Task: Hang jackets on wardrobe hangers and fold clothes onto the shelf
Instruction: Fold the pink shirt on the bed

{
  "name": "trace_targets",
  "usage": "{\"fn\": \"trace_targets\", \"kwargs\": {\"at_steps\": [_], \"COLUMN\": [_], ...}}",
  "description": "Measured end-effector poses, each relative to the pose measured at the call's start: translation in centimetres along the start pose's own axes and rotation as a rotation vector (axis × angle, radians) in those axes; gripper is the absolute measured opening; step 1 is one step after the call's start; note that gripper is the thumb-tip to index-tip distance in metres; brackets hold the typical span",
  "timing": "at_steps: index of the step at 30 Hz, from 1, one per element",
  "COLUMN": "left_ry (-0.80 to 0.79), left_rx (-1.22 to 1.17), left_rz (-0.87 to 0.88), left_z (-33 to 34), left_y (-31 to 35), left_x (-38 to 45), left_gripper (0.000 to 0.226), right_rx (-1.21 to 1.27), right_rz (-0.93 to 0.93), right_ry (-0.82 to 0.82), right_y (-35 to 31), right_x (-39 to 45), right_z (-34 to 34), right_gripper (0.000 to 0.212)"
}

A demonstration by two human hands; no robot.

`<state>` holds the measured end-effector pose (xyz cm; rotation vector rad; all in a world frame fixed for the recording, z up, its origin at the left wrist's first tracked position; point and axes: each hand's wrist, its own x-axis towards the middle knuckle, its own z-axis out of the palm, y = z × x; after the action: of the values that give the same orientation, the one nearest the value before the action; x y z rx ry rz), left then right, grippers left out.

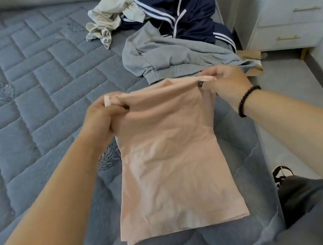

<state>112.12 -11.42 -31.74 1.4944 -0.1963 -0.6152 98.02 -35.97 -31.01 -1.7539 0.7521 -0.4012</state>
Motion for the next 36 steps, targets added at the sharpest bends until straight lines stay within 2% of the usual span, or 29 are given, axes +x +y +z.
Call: {"fn": "trace_targets", "kwargs": {"at_steps": [5, 9, 16, 18, 22, 25, 28, 30, 33, 34, 36], "left_ry": [-0.122, -0.159, -0.143, -0.081, 0.133, 0.183, 0.085, -0.054, -0.169, -0.170, -0.122], "left_rx": [0.209, 0.316, 0.596, 0.650, 0.728, 0.926, 1.037, 1.113, 1.370, 1.447, 1.522], "left_rz": [0.088, 0.083, 0.037, 0.058, 0.167, 0.353, 0.636, 0.710, 0.523, 0.449, 0.407], "left_z": [-2.6, -3.6, -4.9, -4.8, -3.6, -1.8, 0.6, 2.5, 3.7, 3.5, 2.9], "left_y": [-2.3, -5.9, -11.8, -12.6, -13.2, -13.0, -12.8, -13.1, -14.5, -15.2, -16.7], "left_x": [-7.6, -12.7, -17.9, -19.2, -20.7, -20.3, -18.8, -17.6, -15.9, -15.5, -15.4], "left_gripper": [0.042, 0.033, 0.055, 0.056, 0.040, 0.017, 0.032, 0.040, 0.064, 0.069, 0.070], "right_rx": [-0.106, -0.180, -0.486, -0.544, -0.602, -0.723, -0.770, -0.792, -0.910, -0.934, -0.938], "right_rz": [-0.117, -0.113, -0.055, -0.075, -0.196, -0.433, -0.596, -0.658, -0.716, -0.701, -0.665], "right_ry": [-0.151, -0.203, -0.318, -0.369, -0.413, -0.347, -0.289, -0.273, -0.284, -0.290, -0.313], "right_y": [2.1, 5.3, 10.5, 11.0, 12.0, 13.1, 13.5, 13.5, 13.9, 14.0, 13.9], "right_x": [-8.9, -15.9, -21.5, -22.0, -22.6, -22.7, -22.5, -22.3, -22.0, -22.0, -22.0], "right_z": [-2.4, -2.1, -1.2, -1.5, -2.1, -1.8, -1.2, -1.2, -2.0, -2.3, -2.5], "right_gripper": [0.030, 0.035, 0.034, 0.033, 0.033, 0.025, 0.014, 0.015, 0.029, 0.030, 0.029]}}
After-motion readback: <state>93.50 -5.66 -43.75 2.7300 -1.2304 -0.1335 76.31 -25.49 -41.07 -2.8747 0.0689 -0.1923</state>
